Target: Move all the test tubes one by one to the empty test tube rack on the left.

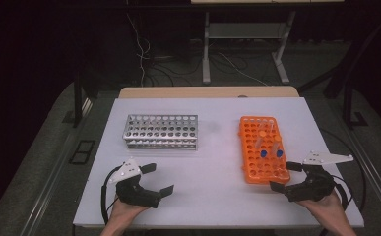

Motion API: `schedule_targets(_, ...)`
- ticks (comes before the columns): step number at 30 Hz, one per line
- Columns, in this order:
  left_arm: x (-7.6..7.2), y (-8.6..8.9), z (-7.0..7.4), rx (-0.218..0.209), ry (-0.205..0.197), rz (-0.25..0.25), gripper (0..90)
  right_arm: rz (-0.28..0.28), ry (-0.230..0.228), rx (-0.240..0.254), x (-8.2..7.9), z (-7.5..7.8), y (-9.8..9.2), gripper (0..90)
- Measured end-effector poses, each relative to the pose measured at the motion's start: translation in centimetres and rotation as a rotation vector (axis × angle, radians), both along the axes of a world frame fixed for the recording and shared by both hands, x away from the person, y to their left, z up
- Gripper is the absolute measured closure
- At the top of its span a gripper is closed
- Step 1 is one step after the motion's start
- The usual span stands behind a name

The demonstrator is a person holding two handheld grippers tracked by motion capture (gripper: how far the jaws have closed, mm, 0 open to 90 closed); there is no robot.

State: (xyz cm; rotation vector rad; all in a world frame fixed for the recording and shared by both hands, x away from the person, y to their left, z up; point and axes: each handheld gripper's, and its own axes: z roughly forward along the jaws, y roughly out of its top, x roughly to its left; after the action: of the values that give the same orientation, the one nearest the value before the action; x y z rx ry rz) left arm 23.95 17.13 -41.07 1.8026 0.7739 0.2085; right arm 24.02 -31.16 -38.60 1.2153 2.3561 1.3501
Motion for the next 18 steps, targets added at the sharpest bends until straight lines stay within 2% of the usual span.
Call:
schedule_targets(7, 0.0, 0.1, 0.0, -0.002, 0.002, -0.002, 0.0, 0.017, 0.022, -0.042, 1.4, 0.5, 0.0, 0.1)
schedule_targets(11, 0.0, 0.1, 0.0, -0.004, 0.004, -0.001, 0.0, 0.026, 0.029, -0.047, 1.9, 0.5, 0.0, 0.1)
schedule_targets(13, 0.0, 0.1, 0.0, -0.006, 0.005, 0.001, 0.0, 0.037, 0.041, -0.073, 2.4, 0.6, 0.1, 0.1)
schedule_targets(18, 0.0, 0.1, 0.0, -0.004, 0.008, 0.0, 0.0, 0.042, 0.056, -0.099, 3.2, 0.5, -0.1, 0.1)
